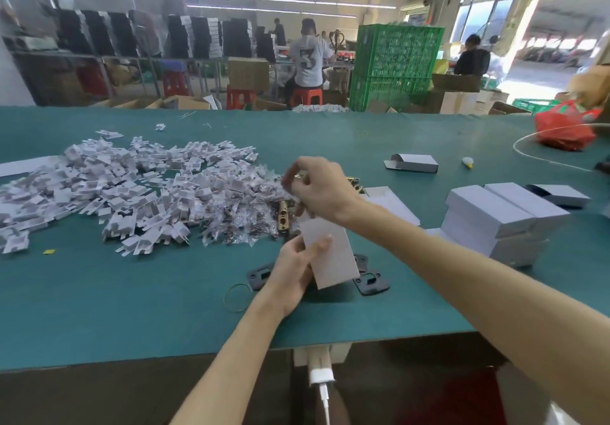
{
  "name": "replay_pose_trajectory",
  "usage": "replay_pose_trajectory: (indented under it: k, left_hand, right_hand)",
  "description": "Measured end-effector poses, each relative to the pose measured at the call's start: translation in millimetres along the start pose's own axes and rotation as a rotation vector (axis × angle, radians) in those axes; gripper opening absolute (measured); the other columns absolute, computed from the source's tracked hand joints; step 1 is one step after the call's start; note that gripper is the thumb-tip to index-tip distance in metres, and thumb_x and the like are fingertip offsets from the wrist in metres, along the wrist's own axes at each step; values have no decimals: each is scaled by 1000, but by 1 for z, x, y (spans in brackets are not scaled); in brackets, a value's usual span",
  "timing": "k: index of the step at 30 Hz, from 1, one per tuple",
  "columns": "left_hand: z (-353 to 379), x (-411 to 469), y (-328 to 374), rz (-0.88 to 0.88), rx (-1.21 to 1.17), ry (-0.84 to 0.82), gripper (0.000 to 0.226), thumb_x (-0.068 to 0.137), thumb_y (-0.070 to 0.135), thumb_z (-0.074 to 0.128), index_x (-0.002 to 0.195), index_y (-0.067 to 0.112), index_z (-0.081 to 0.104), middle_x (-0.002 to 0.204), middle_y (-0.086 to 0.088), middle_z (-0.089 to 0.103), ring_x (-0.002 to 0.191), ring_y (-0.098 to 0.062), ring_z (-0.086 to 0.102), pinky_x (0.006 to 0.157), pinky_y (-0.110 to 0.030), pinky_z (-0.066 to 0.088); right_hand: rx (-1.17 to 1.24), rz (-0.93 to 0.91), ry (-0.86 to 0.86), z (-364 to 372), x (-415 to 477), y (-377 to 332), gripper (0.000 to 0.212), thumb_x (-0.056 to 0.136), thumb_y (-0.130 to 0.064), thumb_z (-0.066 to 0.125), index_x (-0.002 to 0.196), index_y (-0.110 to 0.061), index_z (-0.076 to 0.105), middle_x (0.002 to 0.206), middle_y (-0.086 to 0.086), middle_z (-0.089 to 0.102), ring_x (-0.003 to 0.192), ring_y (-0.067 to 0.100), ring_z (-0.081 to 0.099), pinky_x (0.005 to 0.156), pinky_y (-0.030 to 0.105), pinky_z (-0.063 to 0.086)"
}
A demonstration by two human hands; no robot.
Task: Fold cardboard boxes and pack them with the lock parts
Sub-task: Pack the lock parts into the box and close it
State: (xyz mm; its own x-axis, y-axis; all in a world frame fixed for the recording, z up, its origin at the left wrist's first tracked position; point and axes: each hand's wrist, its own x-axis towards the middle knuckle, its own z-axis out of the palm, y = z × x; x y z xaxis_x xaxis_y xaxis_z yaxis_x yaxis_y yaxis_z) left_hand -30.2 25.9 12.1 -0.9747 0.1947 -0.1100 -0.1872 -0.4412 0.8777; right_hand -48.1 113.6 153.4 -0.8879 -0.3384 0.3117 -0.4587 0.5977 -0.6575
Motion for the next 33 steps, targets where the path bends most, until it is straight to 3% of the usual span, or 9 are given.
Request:
replay_pose_trajectory:
  k: [4, 7, 12, 16, 20, 22, 27, 30, 33]
  left_hand:
    - [0, -1, 1, 4, -17, -8, 52, 83, 23, 79, 131, 6, 65, 125, -14, 74, 117, -34, 70, 93, -44, 60]
    - [-1, 0, 1, 4, -24, -14, 51, 84, 23, 78, 130, 7, 65, 125, -14, 74, 116, -33, 70, 94, -45, 59]
    - [-1, -2, 2, 7, -16, -19, 52, 81, 25, 80, 128, 9, 66, 123, -12, 75, 108, -27, 73, 81, -37, 62]
    - [-2, -3, 2, 19, 5, -42, 45, 86, 23, 78, 127, 9, 67, 123, -12, 75, 107, -28, 73, 82, -37, 62]
    - [-1, -5, 2, 24, 18, -55, 46, 84, 25, 79, 127, 11, 67, 122, -11, 75, 109, -28, 73, 84, -38, 62]
    - [-1, -5, 2, 26, 18, -62, 49, 84, 25, 80, 129, 11, 66, 124, -11, 75, 112, -30, 72, 85, -39, 62]
    - [-1, -5, 2, 20, 21, -67, 52, 84, 24, 80, 132, 11, 64, 127, -11, 73, 117, -31, 70, 91, -43, 61]
    - [-1, -4, 2, 20, 20, -72, 54, 82, 25, 82, 132, 12, 65, 125, -10, 74, 115, -30, 71, 86, -41, 62]
    - [-1, -4, 2, 15, 8, -69, 55, 80, 25, 83, 131, 12, 65, 124, -9, 75, 113, -29, 72, 83, -39, 62]
  right_hand:
    - [110, 99, 2, -20, -9, 24, 28, 100, -30, 63, 105, -2, 64, 76, 10, 74, 62, 21, 74, 55, 32, 57]
    - [33, 94, -38, -26, -17, 33, 40, 91, -43, 72, 101, -5, 65, 76, 9, 75, 62, 21, 73, 53, 29, 56]
    - [-73, 72, 43, -29, -21, 37, 37, 92, -41, 72, 89, -5, 62, 69, 5, 70, 48, 10, 60, 54, 28, 49]
    - [-139, 119, 104, -32, -15, 41, 39, 90, -43, 74, 83, -5, 70, 75, 6, 67, 64, 17, 53, 57, 29, 40]
    - [-165, 155, 124, -35, -9, 48, 38, 89, -36, 76, 78, 0, 71, 76, 14, 68, 66, 24, 53, 61, 33, 42]
    - [-171, 175, 124, -37, -9, 52, 37, 88, -35, 78, 78, -1, 69, 71, 7, 64, 64, 18, 52, 59, 31, 43]
    - [-73, 123, 145, -44, -9, 55, 31, 85, -33, 81, 97, -6, 69, 85, 11, 69, 75, 26, 65, 75, 46, 59]
    - [-64, 91, 157, -46, -10, 53, 29, 84, -31, 82, 99, -12, 66, 83, 8, 66, 70, 24, 63, 69, 41, 60]
    - [-70, 33, 187, -47, -12, 49, 29, 83, -30, 82, 97, -11, 66, 80, 7, 68, 65, 22, 64, 60, 27, 55]
